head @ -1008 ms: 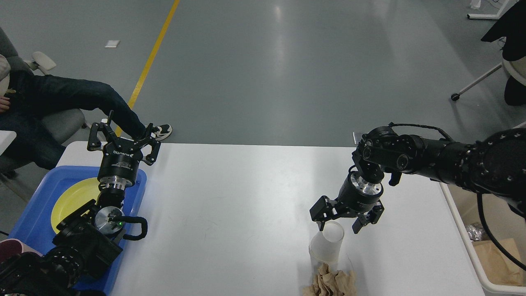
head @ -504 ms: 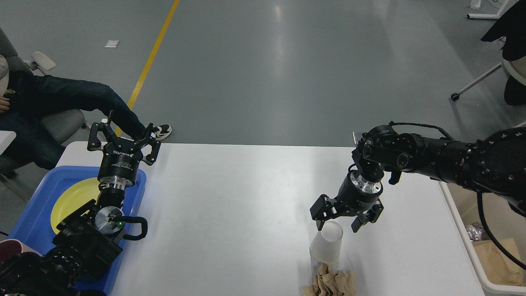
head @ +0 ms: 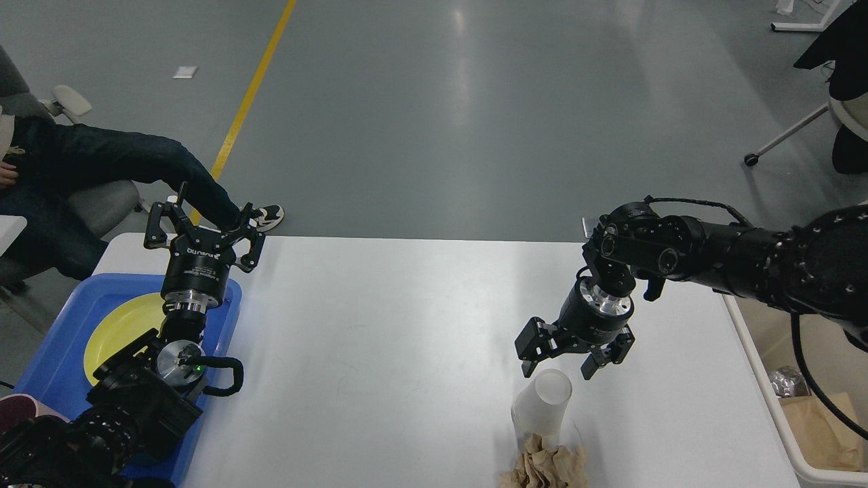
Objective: Tidy desktop
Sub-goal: 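Lower the right gripper around the white paper cup and grasp it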
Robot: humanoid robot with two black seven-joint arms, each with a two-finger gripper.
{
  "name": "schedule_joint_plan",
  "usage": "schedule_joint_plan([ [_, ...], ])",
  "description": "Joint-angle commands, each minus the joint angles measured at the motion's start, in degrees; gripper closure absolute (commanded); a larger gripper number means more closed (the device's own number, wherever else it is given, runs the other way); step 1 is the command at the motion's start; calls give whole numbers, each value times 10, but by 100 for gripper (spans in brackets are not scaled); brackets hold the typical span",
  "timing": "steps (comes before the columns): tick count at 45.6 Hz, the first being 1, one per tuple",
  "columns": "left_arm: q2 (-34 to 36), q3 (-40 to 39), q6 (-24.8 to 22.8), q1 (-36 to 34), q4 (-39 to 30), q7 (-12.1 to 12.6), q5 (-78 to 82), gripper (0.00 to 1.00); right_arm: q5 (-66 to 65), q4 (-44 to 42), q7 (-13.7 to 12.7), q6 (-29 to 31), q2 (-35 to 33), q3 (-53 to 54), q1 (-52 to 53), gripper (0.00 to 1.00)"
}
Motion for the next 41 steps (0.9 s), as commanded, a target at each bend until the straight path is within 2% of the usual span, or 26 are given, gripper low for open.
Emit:
schedule_joint_plan([
  [1, 0, 0, 0, 0, 0, 0, 0, 3, 0, 0, 0, 0, -1, -1, 1, 0],
  [41, 0, 0, 0, 0, 0, 0, 0, 3, 1, 7, 0, 0, -4, 2, -19, 0],
])
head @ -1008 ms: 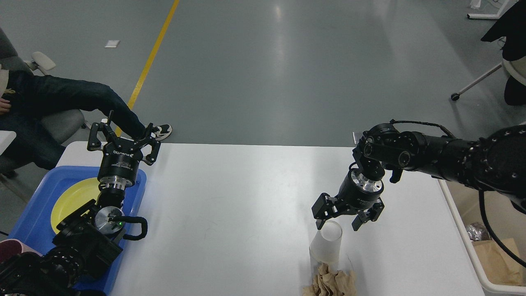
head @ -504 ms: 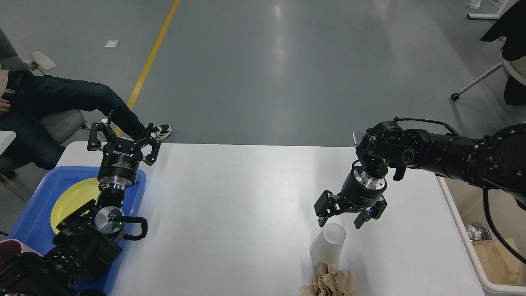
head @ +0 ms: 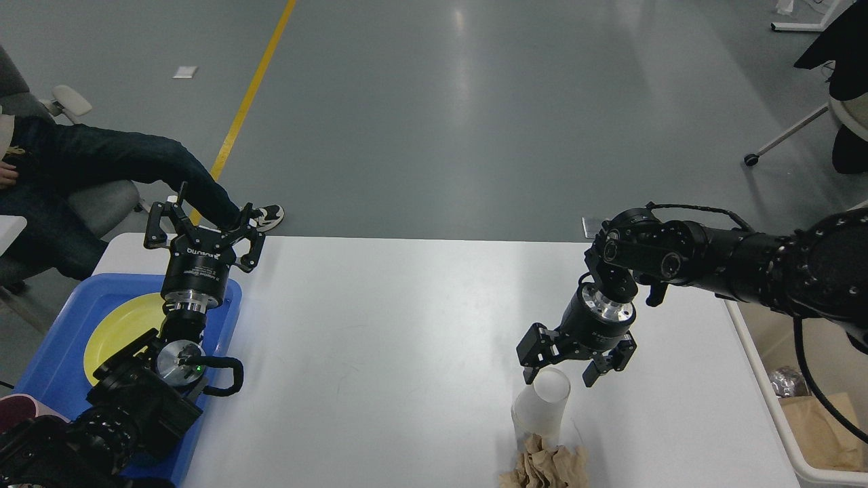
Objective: Tidy desktop
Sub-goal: 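Lower the right gripper around the white paper cup and grasp it, then lift the white cup and drop it into the white bin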
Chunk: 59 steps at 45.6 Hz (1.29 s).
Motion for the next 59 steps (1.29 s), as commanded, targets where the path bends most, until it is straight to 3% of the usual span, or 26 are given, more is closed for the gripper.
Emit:
schedule_joint_plan([
  [1, 0, 0, 0, 0, 0, 0, 0, 3, 0, -2, 0, 0, 1, 0, -10, 0],
  [12, 0, 0, 0, 0, 0, 0, 0, 3, 0, -6, 0, 0, -2, 5, -18, 1],
  [22, 0, 0, 0, 0, 0, 0, 0, 3, -2, -2, 0, 0, -3, 6, -17, 10],
  [24, 0, 0, 0, 0, 0, 0, 0, 3, -3, -1, -1, 0, -3, 5, -17, 19],
  [27, 0, 0, 0, 0, 0, 0, 0, 3, -3, 0, -2, 0, -3, 4, -17, 40],
  [31, 0, 0, 0, 0, 0, 0, 0, 3, -4, 0, -5, 0, -3, 3, -17, 57],
  [39, 0, 0, 0, 0, 0, 0, 0, 3, -4, -1, -7, 0, -5, 3, -17, 100],
  [52, 0, 0, 0, 0, 0, 0, 0, 3, -3, -4, -6, 0, -39, 11, 2, 100],
  [59, 0, 0, 0, 0, 0, 0, 0, 3, -1, 1, -5, 0, -93, 49, 48, 100],
])
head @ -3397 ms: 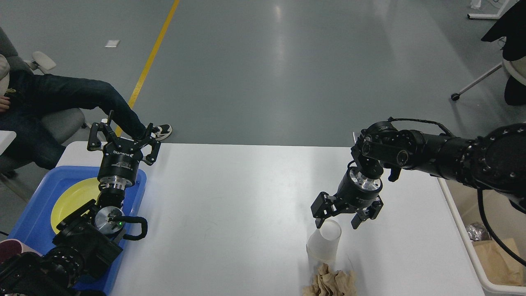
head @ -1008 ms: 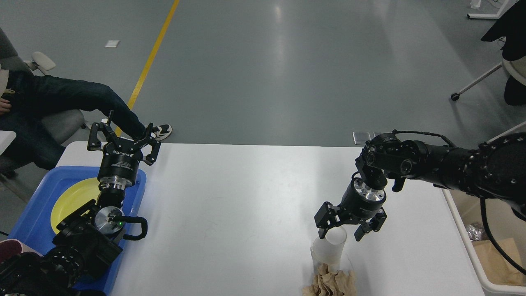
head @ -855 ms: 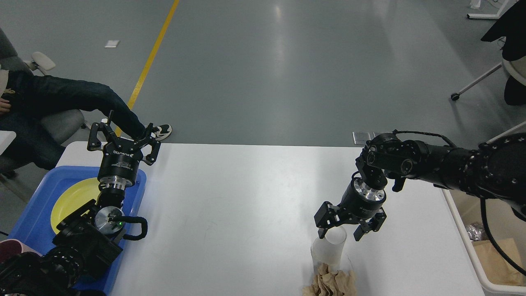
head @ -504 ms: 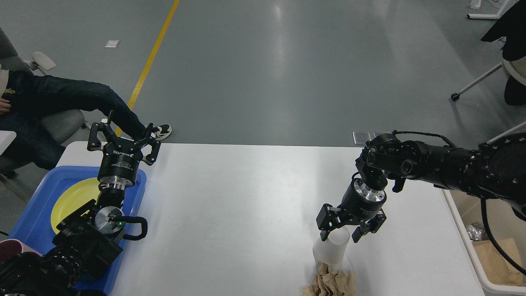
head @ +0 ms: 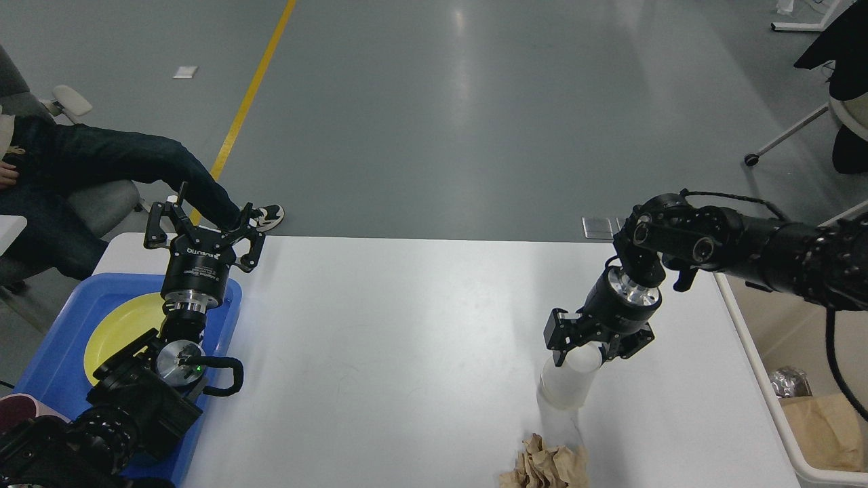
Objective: Tidy desktop
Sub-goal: 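Lift the white cup and drop it into the white bin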
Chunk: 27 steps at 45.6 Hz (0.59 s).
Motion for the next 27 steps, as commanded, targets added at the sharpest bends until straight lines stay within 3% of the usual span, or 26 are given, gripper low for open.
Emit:
schedule_joint_plan([
  [1, 0, 0, 0, 0, 0, 0, 0, 3, 1, 4, 1, 0, -51, 35, 46, 100],
  [18, 0, 0, 0, 0, 0, 0, 0, 3, -1, -7, 1, 0, -204, 109, 231, 100],
  [24, 0, 0, 0, 0, 0, 0, 0, 3, -4, -47, 1, 0, -223, 98, 210, 100],
  [27, 0, 0, 0, 0, 0, 0, 0, 3, -4, -102, 1, 0, -235, 96, 153, 100],
])
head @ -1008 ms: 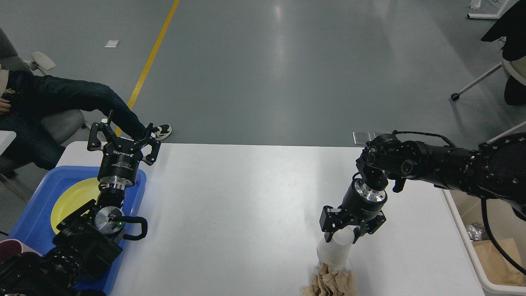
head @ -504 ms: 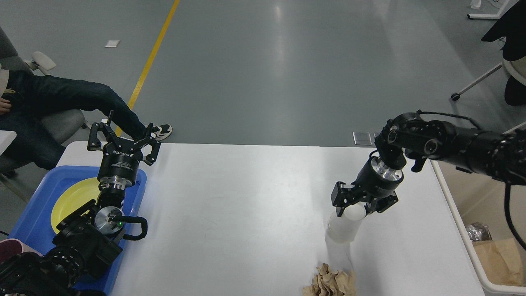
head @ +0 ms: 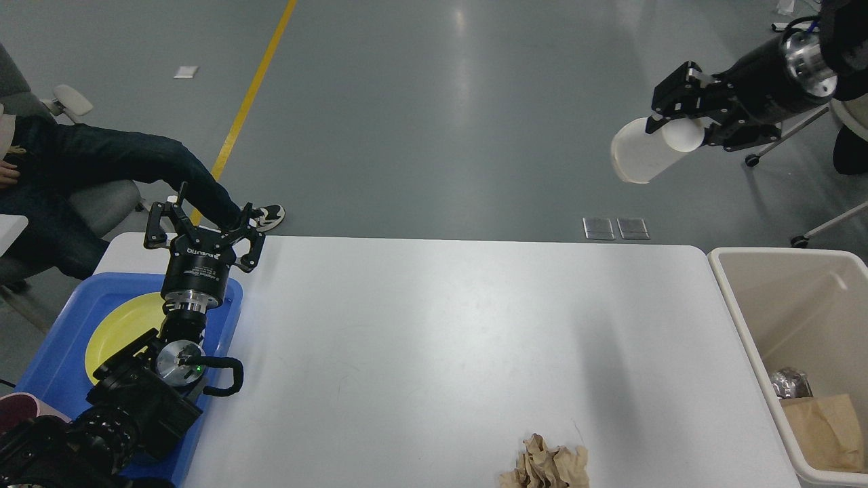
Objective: Tidy desktop
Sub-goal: 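Lift the white cup and drop it into the white bin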
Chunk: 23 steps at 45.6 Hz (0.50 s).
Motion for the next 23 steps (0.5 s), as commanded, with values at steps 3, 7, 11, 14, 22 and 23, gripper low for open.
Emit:
schedule_joint_plan([
  [3, 0, 0, 0, 0, 0, 0, 0, 3, 0, -110, 0, 0, -17, -6, -115, 100],
  [7, 0, 0, 0, 0, 0, 0, 0, 3, 0, -181, 0, -31, -16, -6, -199, 100],
  [11, 0, 0, 0, 0, 0, 0, 0, 3, 1, -239, 0, -106, -15, 3, -297, 100],
  [14, 0, 0, 0, 0, 0, 0, 0, 3, 4, -263, 0, -170, -11, 5, -361, 100],
  [22, 0, 0, 0, 0, 0, 0, 0, 3, 6, -267, 2, -318, 7, 5, -481, 89],
  [23, 0, 0, 0, 0, 0, 0, 0, 3, 6, -268, 2, -332, 12, 5, -493, 81],
])
